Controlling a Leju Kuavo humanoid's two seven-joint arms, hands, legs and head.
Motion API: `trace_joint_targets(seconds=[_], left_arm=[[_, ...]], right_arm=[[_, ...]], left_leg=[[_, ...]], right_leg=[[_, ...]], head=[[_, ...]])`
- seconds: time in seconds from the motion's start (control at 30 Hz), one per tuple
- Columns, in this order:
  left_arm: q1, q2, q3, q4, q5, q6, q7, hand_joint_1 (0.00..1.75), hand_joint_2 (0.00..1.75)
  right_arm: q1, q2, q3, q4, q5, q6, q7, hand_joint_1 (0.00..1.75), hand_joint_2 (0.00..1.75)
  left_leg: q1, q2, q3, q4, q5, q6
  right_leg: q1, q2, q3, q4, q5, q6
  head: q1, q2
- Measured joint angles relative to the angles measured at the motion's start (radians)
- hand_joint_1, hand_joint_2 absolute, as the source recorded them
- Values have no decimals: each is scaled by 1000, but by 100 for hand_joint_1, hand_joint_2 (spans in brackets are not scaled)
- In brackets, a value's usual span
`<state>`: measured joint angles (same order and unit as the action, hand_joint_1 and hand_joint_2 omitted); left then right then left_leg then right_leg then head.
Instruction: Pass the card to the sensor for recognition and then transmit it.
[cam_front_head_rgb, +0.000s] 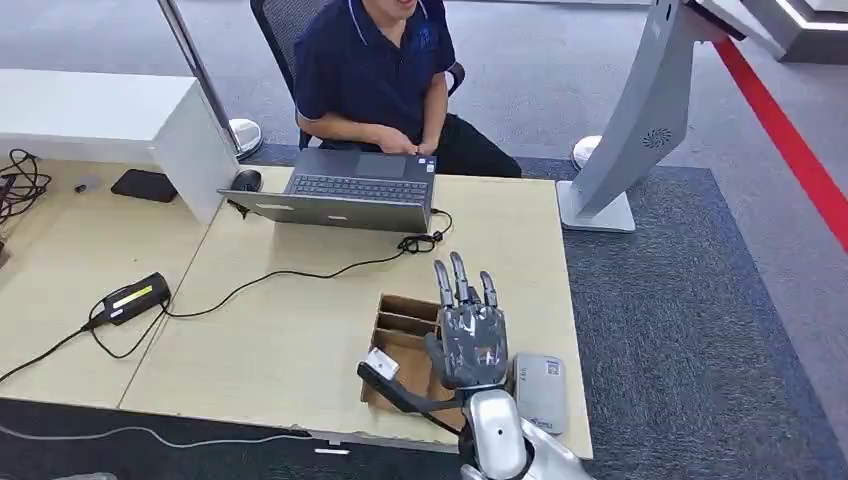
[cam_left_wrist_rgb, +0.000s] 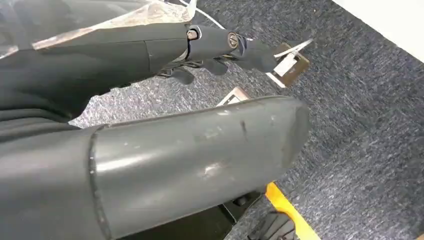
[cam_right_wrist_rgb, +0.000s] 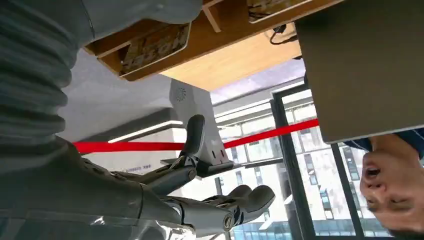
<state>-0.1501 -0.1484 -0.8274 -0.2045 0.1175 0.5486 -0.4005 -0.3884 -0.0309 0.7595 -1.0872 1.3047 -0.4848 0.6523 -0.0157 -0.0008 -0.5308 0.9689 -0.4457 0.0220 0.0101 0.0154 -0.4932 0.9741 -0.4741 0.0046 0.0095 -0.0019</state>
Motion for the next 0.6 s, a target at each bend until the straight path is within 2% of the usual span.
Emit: trace_joint_targets(seconds=[0.2,0.6], left_arm=[[0,1,0,0,0,2,0,0,0],[0,2,-1,-1,0,3,0,0,0]], right_arm=[[28,-14,-29,-24,16,23,0,0,175],[56,-37,-69,-66,17,26,0,0,175]], left_leg=[[0,0,0,0,0,0],[0,0,0,0,0,0]], right_leg=[[0,0,0,0,0,0],[0,0,0,0,0,0]], head=[[0,0],[0,0]])
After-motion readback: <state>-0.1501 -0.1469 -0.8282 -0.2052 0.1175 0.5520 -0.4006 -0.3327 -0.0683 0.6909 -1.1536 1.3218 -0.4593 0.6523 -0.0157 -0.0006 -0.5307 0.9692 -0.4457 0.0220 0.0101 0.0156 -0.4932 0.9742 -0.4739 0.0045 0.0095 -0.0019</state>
